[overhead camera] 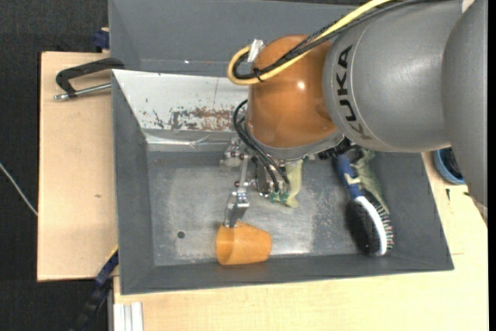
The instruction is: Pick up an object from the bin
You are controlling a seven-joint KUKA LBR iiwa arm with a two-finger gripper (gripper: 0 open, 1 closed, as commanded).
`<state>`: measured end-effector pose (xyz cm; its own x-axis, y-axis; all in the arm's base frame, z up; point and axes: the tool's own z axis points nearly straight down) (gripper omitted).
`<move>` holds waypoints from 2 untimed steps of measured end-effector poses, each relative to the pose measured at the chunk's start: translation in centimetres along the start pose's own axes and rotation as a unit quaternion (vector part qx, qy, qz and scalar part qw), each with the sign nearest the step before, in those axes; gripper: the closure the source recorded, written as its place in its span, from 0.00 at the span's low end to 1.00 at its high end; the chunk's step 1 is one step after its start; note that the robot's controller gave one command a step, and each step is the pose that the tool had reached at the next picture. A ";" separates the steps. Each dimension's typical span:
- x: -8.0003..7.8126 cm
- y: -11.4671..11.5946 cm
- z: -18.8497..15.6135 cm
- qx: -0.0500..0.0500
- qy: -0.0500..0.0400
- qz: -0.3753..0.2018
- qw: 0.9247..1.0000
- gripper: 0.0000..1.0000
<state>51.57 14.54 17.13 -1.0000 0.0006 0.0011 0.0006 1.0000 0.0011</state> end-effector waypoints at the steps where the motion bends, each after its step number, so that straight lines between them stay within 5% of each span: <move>1: 2.6 -4.3 5.6 0.001 0.001 -0.120 0.993 0.00; 2: 1.7 -4.1 9.1 0.000 0.001 -0.230 0.973 0.00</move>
Offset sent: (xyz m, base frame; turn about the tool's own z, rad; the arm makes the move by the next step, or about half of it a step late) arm -0.0255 -0.0419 -0.0557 -0.2410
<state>49.88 10.49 7.98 -0.8949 -0.4463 0.0027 -0.4463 0.8949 0.0017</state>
